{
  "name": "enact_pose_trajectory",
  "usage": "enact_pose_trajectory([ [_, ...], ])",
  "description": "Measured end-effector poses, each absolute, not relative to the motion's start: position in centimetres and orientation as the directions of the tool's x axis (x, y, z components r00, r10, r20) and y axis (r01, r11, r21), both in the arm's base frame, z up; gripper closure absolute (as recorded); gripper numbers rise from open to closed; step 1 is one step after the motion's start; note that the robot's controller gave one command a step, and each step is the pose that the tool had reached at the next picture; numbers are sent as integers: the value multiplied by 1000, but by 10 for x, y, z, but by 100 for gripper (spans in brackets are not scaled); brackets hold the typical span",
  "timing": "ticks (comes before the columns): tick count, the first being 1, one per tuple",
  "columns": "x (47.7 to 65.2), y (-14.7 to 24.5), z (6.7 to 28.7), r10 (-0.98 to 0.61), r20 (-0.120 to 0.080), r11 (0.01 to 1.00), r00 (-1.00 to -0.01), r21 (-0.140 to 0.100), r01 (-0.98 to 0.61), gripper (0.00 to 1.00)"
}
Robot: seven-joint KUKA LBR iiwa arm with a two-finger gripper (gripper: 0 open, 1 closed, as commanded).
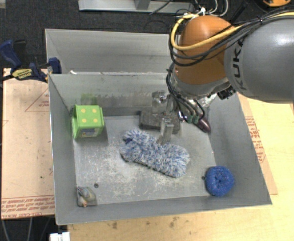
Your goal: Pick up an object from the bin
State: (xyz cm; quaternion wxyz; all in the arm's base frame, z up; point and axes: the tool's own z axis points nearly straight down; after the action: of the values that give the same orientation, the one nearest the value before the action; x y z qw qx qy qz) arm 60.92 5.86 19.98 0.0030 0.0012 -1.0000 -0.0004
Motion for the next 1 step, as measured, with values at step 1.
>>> enact_pose_trajectory([
  [1,610,58,205,-1,-2,1000,-1000,1,-1,0],
])
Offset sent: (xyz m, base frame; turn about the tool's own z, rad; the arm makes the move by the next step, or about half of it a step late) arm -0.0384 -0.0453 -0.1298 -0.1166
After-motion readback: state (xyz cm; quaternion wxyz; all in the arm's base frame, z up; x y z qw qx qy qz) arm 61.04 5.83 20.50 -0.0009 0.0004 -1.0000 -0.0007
